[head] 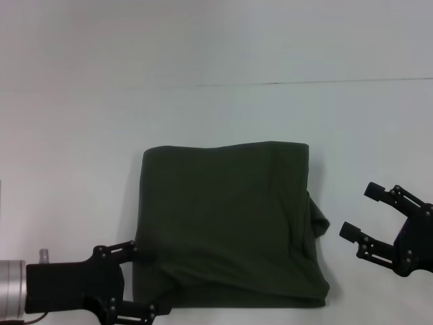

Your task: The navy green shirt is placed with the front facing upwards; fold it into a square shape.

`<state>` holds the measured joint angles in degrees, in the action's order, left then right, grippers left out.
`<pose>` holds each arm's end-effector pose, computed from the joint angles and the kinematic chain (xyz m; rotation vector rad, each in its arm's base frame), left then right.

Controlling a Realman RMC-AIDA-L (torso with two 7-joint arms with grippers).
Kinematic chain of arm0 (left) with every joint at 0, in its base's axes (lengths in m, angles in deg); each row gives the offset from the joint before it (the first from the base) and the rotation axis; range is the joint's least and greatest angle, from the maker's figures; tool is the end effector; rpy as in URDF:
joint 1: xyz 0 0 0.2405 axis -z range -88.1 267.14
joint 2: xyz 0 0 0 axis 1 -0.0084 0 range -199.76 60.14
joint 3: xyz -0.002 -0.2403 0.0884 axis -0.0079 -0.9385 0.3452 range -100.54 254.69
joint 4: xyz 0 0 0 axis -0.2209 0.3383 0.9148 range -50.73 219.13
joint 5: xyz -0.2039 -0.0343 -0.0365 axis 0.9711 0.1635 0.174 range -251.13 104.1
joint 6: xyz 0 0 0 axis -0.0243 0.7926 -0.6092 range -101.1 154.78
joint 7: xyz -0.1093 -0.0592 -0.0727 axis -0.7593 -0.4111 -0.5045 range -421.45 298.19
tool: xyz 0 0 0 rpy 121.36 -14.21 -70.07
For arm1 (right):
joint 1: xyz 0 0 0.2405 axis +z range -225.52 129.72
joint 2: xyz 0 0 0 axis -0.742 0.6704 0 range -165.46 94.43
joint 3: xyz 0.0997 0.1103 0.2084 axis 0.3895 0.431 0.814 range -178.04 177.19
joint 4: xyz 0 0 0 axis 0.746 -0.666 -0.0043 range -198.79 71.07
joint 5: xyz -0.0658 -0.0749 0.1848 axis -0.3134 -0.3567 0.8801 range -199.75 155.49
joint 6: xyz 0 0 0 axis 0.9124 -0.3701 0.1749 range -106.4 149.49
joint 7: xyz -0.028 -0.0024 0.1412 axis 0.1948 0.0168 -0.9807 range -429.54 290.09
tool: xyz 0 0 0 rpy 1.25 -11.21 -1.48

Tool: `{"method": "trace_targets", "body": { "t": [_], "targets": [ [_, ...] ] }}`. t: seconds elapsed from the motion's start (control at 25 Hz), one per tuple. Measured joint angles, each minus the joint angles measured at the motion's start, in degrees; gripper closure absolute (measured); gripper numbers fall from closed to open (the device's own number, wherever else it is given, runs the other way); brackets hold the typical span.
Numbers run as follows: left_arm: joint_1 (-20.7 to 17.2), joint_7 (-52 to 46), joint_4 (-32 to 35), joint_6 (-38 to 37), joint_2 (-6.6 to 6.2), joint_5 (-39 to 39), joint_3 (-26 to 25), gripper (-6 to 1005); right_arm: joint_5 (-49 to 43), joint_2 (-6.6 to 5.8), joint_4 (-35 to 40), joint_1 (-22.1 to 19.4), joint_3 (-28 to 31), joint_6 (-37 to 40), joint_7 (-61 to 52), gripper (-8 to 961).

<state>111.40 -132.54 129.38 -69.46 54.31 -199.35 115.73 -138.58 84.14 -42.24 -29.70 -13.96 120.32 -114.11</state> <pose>-0.2896 0.2669 -0.0224 -2.8822 -0.5252 -0.5456 0.3262 0.2402 -0.0013 -2.3374 0.4346 0.9489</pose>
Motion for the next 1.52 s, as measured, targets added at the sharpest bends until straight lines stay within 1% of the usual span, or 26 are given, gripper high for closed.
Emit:
{"method": "trace_targets", "body": {
  "t": [0.16, 0.32, 0.44, 0.52, 0.68, 0.84, 1.32, 1.52],
  "targets": [
    [-0.1, -0.73, 0.35, -0.11, -0.03, -1.51, -0.13, 51, 0.01, -0.01, 0.03, 0.0, 0.0, 0.0, 0.02, 39],
    [-0.66, 1.5, 0.64, -0.85, 0.05, -1.34, -1.28, 52, -0.56, -0.08, 0.59, 0.0, -0.86, 0.18, 1.58, 39],
    [-0.77, 3.65, 0.97, -1.19, 0.07, -1.24, -2.28, 52, -3.35, -0.18, 1.46, 0.0, -3.15, 0.36, 4.34, 39],
    [-1.02, 4.4, 0.93, -1.2, 0.07, -1.22, -3.18, 52, -6.78, 0.04, 1.64, -0.08, -4.17, -0.04, 6.11, 39],
    [-1.7, 5.51, 0.65, -1.12, 0.14, -1.2, -4.91, 52, -9.08, 0.2, 1.27, -0.78, -4.21, -0.69, 7.24, 39],
    [-2.14, 5.66, 0.54, -0.45, 0.16, -1.17, -5.49, 52, -10.06, 0.28, 0.61, -1.46, -4.43, -3.35, 7.78, 38],
    [-2.32, 7.12, -0.17, -0.26, 0.07, -1.15, -9.4, 52, -11.23, 0.16, -1.8, 0.02, -4.33, -6.75, 7.6, 38],
    [-2.35, 7.19, -0.19, -0.36, 0.0, -1.11, -9.86, 52, -11.09, 0.23, -2.34, 0.49, -3.3, -6.92, 7.54, 38]
  ]
}}
